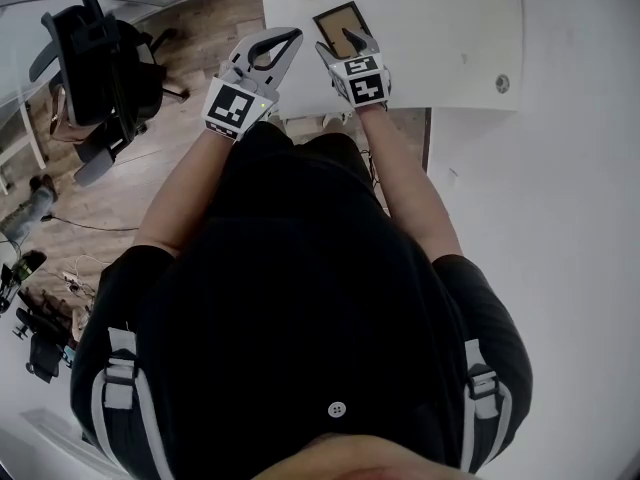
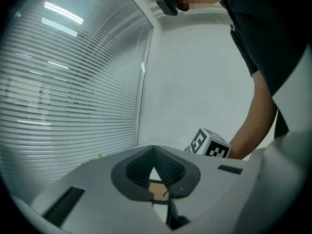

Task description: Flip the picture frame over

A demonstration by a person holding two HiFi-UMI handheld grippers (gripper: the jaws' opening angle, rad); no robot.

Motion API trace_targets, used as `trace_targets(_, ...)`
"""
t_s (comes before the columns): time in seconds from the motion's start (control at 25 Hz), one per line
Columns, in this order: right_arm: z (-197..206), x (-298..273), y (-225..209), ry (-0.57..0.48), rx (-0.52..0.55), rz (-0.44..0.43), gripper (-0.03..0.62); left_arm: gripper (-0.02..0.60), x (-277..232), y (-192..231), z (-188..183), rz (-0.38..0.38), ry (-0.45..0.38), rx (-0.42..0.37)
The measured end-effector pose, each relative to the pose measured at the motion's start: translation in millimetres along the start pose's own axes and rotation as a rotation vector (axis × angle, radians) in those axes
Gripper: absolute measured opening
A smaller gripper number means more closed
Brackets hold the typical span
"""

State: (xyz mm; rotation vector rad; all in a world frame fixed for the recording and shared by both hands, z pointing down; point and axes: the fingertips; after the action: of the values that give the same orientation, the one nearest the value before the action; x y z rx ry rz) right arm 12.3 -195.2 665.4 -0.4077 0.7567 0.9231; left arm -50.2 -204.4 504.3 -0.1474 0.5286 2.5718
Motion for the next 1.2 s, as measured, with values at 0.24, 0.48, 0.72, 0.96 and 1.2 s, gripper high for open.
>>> trace_targets(0.24, 20, -27, 1, 0.107, 0.024, 0.009, 0.226, 0.005, -3, 14, 13, -0.012, 0.009, 0.019)
trace_targets(0.48, 41, -46, 2, 0.19, 0.031, 0.017, 0.164, 0.005, -5, 19, 19, -0.012, 0.015, 0.04)
trace_targets(0.72, 59, -56, 0, 0.253, 0.041, 0.021, 0.144, 0.005, -9, 20, 20, -0.019, 0.009, 0.056)
trace_targets(0.96, 67, -65, 1, 0.295, 0.077, 0.034, 0.098, 0.005, -5, 21, 24, -0.018, 0.009, 0.074)
trace_targets(1.2, 68, -68, 2, 0.318, 0.081, 0.054, 0.054, 0.005, 2, 26, 24, -0.03, 0.005, 0.081)
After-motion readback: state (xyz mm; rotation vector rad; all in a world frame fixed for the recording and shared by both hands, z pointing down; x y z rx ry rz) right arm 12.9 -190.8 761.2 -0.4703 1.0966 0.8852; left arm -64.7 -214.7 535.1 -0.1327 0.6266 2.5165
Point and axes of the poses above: the fingertips, and each gripper's own axes: x backward along the fingers, y to its left, z out of its underside, and after that the axes turned 14 degrees about x, right-handed
